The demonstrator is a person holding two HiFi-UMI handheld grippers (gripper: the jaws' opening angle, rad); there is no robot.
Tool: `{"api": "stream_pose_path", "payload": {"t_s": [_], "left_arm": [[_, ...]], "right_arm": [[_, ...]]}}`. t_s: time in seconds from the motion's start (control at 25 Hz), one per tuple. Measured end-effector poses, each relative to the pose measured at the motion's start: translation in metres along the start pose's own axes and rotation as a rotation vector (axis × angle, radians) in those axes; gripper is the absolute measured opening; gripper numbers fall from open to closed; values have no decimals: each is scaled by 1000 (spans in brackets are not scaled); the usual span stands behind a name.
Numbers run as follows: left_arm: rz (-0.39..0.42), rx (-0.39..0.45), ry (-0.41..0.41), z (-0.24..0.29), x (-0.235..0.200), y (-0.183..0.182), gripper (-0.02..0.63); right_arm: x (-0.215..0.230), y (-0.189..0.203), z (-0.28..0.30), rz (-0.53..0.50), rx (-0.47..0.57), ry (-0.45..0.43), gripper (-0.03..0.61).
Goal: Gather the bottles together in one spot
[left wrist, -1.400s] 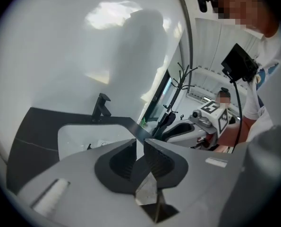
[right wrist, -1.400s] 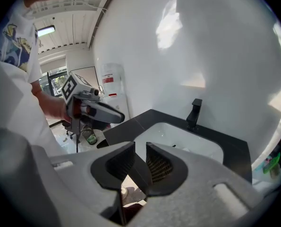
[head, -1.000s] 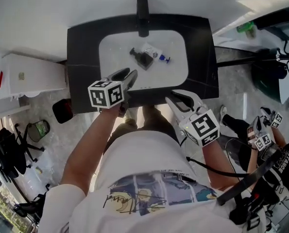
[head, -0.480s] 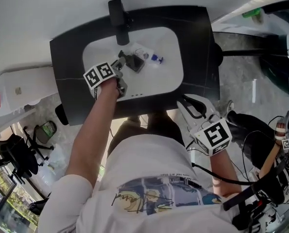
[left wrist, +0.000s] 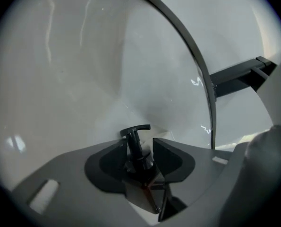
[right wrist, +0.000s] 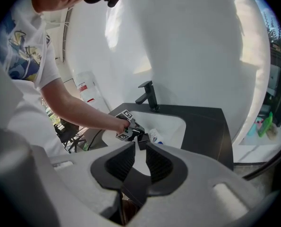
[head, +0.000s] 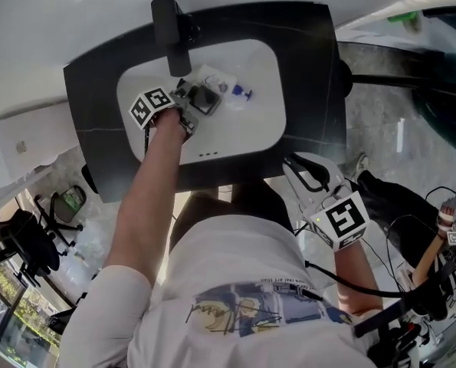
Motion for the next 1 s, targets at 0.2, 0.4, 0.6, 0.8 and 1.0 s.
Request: {"api": "stream_pose_path", "payload": {"t_s": [0.2, 0.4, 0.6, 0.8, 1.0], "left_arm": [[-59, 11, -6, 18, -4, -2, 179], [-99, 10, 17, 25, -10, -6, 149], [-89, -18, 88, 27, -12, -6, 100], [9, 11, 162, 22, -3, -7, 91], [208, 69, 196, 3, 16, -1, 83]], "right_arm": [[11, 7, 0, 14, -20, -3, 72], [16, 11, 2, 27, -32, 2, 71], [16, 15, 3, 37, -45, 0, 71], [14, 13, 8, 40, -45, -6, 71], [9, 4, 11, 27, -35, -6, 71]]}}
Point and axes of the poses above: the fingertips, and each gripper's own axes: z forward along the fingers, x to its right, y out of its underside, the point moved 6 cm from there along -z, backward along the fingers, and after that the axes turned 4 degrees about -x, right-handed, at the moved point
